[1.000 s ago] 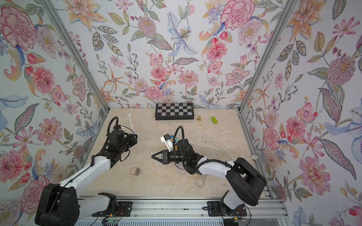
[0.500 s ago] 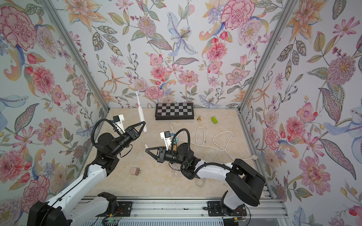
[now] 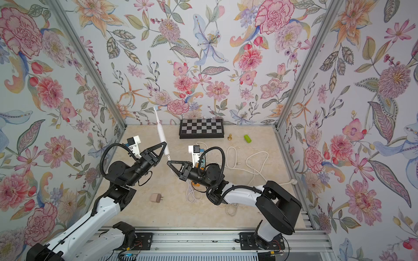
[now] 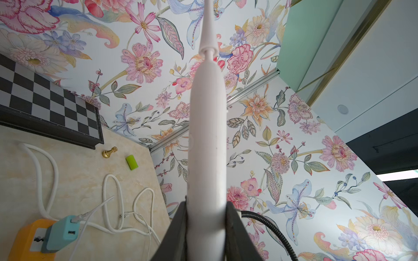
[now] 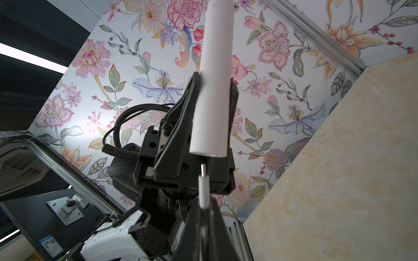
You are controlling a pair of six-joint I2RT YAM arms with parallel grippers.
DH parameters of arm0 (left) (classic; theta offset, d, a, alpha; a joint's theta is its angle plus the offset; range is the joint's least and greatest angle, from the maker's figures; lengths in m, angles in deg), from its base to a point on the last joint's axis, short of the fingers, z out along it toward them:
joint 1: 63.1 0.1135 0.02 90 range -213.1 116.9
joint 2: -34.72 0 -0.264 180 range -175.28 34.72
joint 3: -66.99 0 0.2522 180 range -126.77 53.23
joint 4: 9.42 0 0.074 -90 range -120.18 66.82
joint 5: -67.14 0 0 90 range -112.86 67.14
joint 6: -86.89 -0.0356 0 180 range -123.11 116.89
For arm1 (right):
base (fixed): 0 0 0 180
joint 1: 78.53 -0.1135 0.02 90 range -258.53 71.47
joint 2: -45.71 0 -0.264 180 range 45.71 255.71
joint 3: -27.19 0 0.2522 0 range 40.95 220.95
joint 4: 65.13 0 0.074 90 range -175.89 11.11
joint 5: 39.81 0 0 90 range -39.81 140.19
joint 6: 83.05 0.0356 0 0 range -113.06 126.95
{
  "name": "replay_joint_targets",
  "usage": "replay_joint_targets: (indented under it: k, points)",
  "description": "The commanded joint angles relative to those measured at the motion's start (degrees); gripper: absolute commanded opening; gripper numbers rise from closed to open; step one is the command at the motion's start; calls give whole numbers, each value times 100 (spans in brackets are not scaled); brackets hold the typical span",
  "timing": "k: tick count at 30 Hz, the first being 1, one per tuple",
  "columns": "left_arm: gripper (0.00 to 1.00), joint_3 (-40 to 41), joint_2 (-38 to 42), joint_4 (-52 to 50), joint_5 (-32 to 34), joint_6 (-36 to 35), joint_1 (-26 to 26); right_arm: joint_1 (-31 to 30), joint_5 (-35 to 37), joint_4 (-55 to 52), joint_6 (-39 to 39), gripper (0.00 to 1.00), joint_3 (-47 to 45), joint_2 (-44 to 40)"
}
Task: Charge the electric toothbrush
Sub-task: Insert the charging cable into the electric toothbrush.
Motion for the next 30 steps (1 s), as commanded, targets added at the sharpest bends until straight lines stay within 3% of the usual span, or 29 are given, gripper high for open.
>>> replay_joint_targets:
  k: [1, 18, 30]
  points:
    - [0, 70, 36, 375, 125, 257, -79, -36, 24, 807, 359, 0, 236, 192]
    - [0, 185, -140, 894, 126, 345, -187, 22, 43, 2039, 1206, 0, 335, 661]
    - [0, 161, -244, 1290, 69, 765, -379, 93, 114, 2064, 1545, 0, 434, 870]
